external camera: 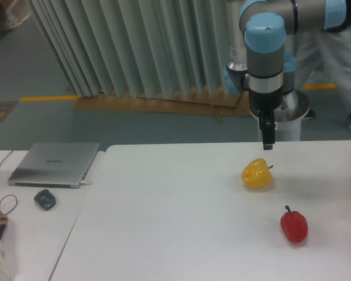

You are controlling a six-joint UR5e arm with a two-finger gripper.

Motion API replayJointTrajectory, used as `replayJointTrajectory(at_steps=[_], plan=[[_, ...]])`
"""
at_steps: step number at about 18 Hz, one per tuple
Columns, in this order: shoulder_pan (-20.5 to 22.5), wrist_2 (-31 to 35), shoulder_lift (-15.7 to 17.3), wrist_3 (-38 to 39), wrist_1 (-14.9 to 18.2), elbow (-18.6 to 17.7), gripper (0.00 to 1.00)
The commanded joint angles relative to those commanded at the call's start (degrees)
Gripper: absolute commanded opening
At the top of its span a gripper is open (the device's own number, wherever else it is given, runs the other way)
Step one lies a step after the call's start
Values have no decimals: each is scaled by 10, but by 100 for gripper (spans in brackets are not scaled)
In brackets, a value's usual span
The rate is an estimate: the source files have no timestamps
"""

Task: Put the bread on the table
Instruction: 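Raise the open gripper and swing it away from the peppers, out of view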

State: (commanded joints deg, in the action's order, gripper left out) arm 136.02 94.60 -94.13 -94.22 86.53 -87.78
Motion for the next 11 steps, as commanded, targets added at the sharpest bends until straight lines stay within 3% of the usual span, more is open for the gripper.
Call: replayJointTrajectory(at_steps=[11], plan=[[5, 0, 0, 1, -1, 0, 100]])
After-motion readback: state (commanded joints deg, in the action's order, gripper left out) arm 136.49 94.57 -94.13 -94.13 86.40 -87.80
